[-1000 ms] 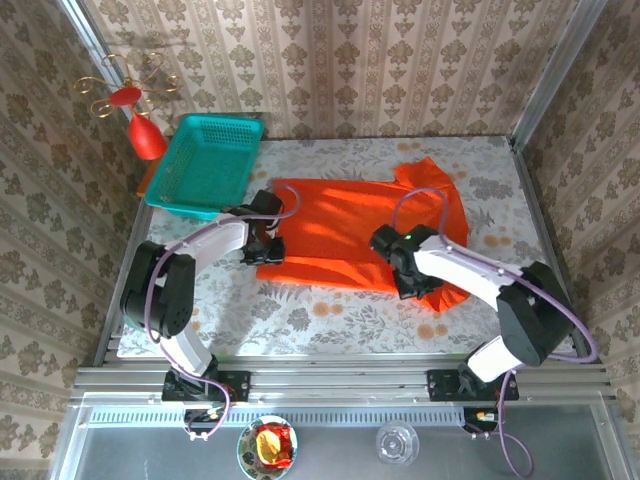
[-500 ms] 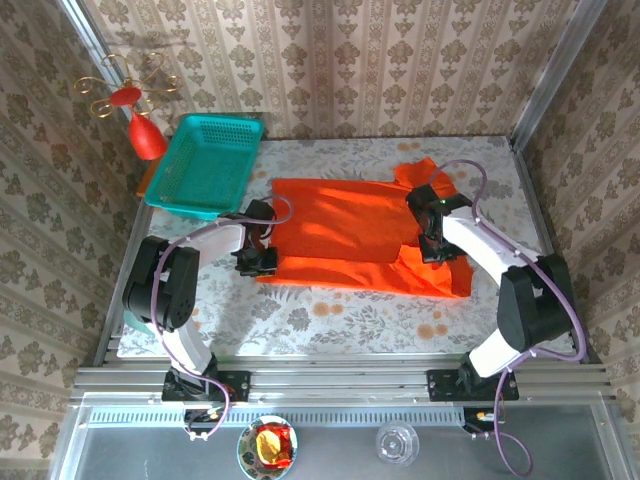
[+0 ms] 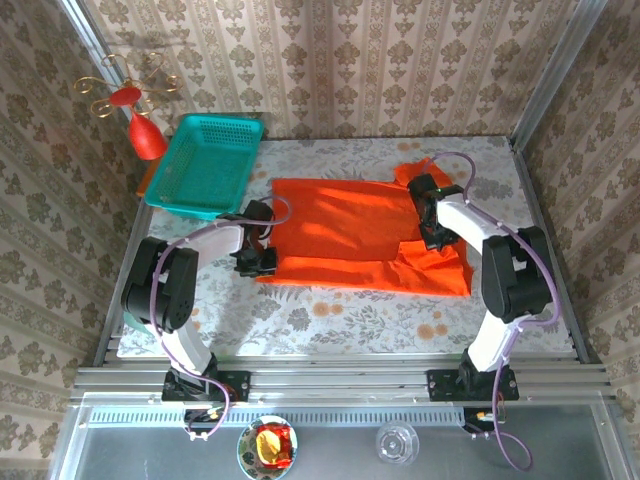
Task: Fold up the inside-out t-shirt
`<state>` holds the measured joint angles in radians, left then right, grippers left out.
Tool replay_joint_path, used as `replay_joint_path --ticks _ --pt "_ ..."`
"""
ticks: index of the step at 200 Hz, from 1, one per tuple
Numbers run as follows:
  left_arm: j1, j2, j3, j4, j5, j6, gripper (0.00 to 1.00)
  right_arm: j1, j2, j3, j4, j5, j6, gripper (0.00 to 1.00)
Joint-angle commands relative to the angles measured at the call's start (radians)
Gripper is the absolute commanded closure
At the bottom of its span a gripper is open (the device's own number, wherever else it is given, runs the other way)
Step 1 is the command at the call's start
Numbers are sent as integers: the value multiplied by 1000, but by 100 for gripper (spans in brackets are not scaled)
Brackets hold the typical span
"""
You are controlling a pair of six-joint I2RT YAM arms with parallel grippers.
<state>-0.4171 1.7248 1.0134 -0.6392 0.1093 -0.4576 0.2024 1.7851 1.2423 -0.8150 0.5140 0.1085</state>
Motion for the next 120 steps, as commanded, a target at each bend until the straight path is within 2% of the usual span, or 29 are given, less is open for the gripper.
replay_joint_path --ticks 1,62,100,120 --pt "4 9 -33 -7 -3 -16 88 -12 34 23 78 49 -38 100" --pt "2 7 -26 -5 1 -20 88 -46 110 16 157 68 -42 100" --pt "-3 -12 -25 7 4 -24 85 -45 82 -5 192 45 -29 100" --pt "-3 -32 -17 1 6 -27 82 -43 44 -7 167 73 2 86"
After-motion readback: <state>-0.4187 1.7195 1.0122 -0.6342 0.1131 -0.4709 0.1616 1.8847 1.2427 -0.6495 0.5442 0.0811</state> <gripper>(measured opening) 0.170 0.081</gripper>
